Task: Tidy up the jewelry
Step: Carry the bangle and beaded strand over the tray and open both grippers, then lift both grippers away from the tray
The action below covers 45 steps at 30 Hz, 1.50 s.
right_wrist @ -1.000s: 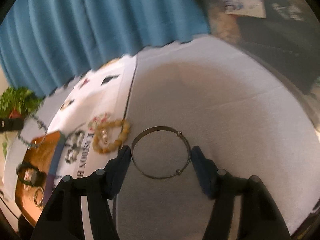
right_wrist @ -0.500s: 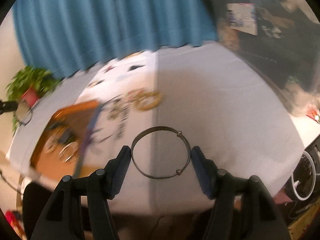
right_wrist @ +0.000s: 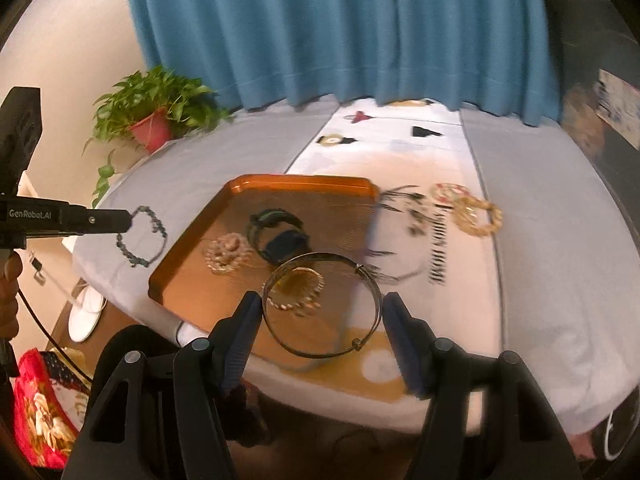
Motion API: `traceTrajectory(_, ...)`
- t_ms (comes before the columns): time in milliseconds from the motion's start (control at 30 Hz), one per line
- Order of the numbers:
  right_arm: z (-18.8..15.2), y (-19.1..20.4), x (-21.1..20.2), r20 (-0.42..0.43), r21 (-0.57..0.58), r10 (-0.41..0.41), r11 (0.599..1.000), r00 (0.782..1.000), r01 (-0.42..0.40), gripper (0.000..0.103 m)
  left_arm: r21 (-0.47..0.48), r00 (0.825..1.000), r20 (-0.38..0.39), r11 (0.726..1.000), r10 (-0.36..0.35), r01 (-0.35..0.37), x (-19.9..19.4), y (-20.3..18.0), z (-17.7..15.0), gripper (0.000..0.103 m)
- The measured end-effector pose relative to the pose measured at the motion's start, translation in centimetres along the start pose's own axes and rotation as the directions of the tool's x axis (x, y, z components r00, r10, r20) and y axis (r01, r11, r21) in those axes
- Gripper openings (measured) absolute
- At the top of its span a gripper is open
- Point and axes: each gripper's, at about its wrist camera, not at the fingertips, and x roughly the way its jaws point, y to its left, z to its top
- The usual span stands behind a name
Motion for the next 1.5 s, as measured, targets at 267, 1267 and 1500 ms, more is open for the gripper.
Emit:
traceTrajectory(267,0.9,1.9,4.6,-0.053,-0.059,-0.009,0.998,0.999,0.006,0.063,0.006,0.999,-0.031,1.0,-0.022,0.023,3.4,0.9,1.1,0.001)
traceTrajectory(1267,-1.4,0.6,1.8,-0.065,0.026,-0.005,1.0,0.998,0.007,0.078,-0.024,0.977,0.026,0.977,0.211,-0.21,1.7,2.4,-3.7,0.097)
traceTrajectory(1500,-3.2,2.1,-6.5,0.062,0.041,-0.035,0.999,0.997,0.032,0.078,0.029,0.976,0.103,0.981,0.19,-0.194,-3.5,-1.6,-6.8,0.098)
